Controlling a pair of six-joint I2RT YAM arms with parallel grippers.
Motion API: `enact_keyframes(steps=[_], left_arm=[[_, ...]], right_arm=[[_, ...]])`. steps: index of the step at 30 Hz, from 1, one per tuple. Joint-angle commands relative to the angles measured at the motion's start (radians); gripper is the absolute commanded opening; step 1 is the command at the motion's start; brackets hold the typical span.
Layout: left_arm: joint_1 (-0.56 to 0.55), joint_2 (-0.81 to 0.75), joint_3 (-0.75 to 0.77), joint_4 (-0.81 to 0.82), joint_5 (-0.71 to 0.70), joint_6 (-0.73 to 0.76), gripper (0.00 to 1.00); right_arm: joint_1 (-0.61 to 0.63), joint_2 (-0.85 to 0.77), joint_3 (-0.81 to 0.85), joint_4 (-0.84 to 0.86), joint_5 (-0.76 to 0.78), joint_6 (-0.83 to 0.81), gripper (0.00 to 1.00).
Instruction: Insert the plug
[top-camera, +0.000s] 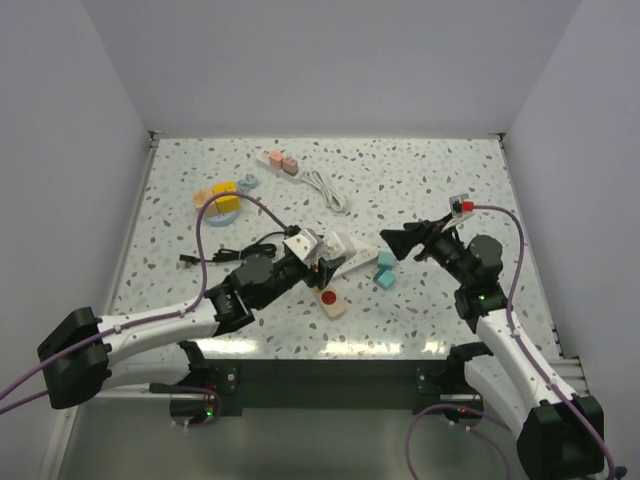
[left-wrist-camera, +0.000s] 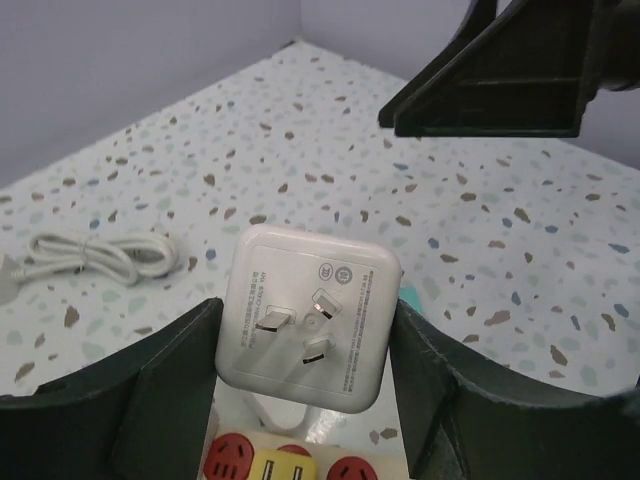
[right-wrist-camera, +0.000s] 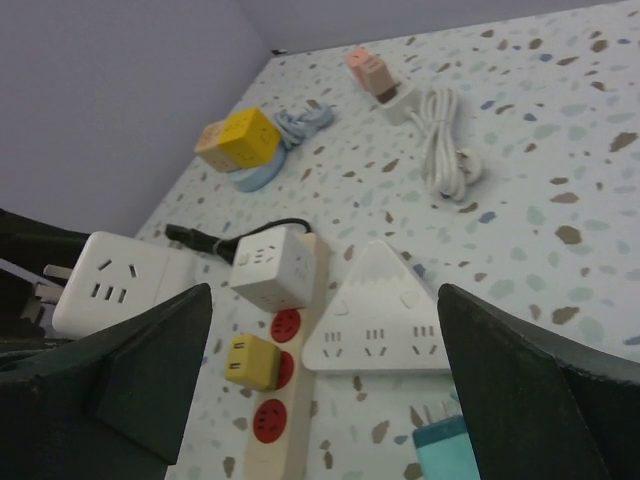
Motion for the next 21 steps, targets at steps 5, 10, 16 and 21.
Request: enact_keyframes(steps=[5, 10, 16, 21], left_arm=[[0.017, -0.090, -0.077, 0.403, 0.294, 0.193, 0.00], [0.033, -0.088, -0.073, 0.485, 0.412, 0.263, 0.00], [0.063, -0.065, -0.033, 0.520, 0.532, 0.303, 0.00], [0.067, -0.044, 0.001, 0.535, 0.593, 0.323, 0.00]], right_arm=[[0.004, 0.103, 0.048, 0.448, -0.284, 0.460, 0.98], [0.016, 0.173, 0.060, 0.640, -0.310, 0.676, 0.98], [0.050, 0.273, 0.039, 0.881, -0.346, 0.856, 0.98], [0.113, 0.307, 0.045, 0.984, -0.366, 0.933, 0.98]])
